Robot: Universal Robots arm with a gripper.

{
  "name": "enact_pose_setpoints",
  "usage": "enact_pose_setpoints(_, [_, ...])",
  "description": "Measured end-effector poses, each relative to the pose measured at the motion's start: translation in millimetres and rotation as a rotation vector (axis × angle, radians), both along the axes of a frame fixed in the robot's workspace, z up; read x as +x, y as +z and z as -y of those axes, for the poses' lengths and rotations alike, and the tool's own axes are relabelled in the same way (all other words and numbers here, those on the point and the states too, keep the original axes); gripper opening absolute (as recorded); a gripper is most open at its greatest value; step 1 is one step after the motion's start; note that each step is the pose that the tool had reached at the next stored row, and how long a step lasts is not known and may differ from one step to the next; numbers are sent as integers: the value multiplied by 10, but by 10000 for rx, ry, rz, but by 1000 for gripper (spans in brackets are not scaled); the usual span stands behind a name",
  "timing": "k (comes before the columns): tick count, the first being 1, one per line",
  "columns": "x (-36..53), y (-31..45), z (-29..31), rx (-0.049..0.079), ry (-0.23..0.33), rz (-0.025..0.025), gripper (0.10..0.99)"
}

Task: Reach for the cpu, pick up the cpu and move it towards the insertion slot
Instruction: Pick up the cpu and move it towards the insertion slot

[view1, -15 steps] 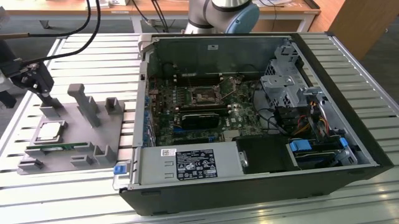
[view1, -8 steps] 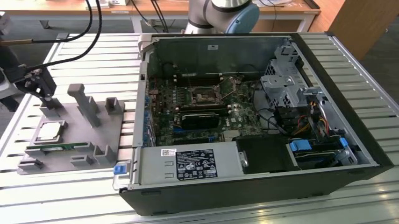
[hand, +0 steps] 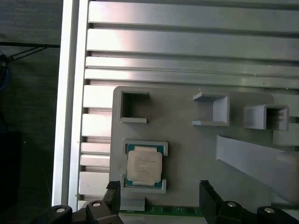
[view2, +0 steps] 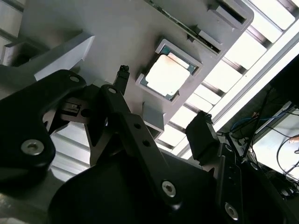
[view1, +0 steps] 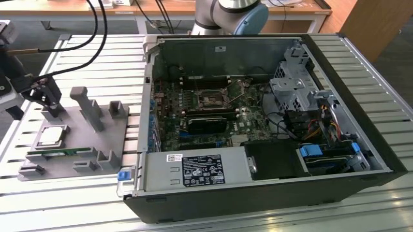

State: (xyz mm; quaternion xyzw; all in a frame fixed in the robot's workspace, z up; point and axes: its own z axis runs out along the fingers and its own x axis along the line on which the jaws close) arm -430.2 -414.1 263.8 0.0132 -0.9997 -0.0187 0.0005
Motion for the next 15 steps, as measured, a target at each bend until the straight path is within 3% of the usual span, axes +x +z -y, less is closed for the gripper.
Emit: enact_pose_setpoints(15, [-18,-272,1,-1,-1,0,765])
